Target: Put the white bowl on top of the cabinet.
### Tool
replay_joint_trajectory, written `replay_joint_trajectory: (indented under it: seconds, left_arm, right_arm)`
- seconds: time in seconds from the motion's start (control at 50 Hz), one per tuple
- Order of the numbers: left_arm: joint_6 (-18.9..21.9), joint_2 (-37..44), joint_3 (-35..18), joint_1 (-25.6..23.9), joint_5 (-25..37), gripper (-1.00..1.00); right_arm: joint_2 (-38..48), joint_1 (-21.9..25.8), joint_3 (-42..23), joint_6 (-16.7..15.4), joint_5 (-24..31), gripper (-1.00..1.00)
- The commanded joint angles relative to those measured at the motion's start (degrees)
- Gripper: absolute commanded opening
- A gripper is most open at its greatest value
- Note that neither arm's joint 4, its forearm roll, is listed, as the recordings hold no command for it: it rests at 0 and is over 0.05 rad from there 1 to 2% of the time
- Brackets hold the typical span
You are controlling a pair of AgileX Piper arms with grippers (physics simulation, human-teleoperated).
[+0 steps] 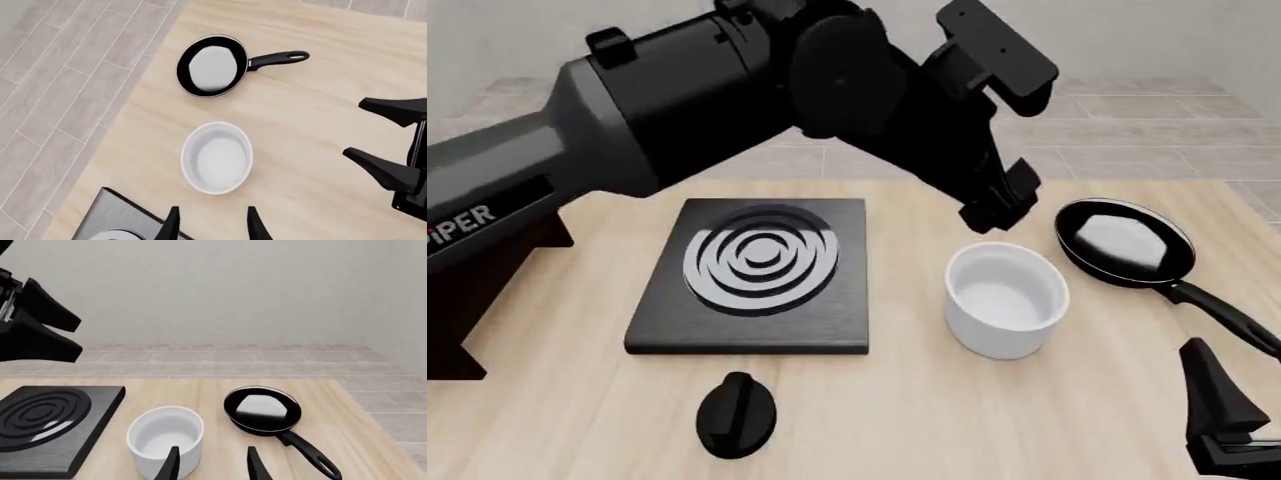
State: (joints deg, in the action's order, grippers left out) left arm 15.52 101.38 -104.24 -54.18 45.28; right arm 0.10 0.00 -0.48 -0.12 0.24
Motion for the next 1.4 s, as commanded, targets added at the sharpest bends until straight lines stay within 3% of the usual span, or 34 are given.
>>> replay_joint_trajectory:
  seconds: [0.02,0.22,0.54,0.74,0.96,1.12,1.4]
  left_arm:
    - [0.6,3.3,0.8,-2.4,-1.3,1.0]
    - [0.5,5.7,0.5,-3.9,-2.7,1.0]
    - [5.9,8.8,4.8,-5.6,-3.9,1.0]
    - [6.1,10.6,2.7,-6.3,-3.2,1.0]
    - [6.8,12.6,4.4,-7.1,-5.1,1.0]
    - [7.0,15.2,1.0,-6.9,-4.6,1.0]
    - [7.5,17.8,3.0,-4.9,-7.5,1.0]
  right_arm:
    - [0.0,0.0,0.2,0.0,-0.2,1.0]
    - [0.0,0.0,0.2,0.0,-0.2,1.0]
    - [0.1,0.0,0.2,0.1,-0.2,1.0]
    - [0.0,0.0,0.1,0.0,-0.1,1.0]
    - [0.0,0.0,0.2,-0.1,-0.3,1.0]
    - [0.1,0.0,0.2,-0.1,-0.4,1.0]
    - [0.1,0.0,0.2,0.0,-0.3,1.0]
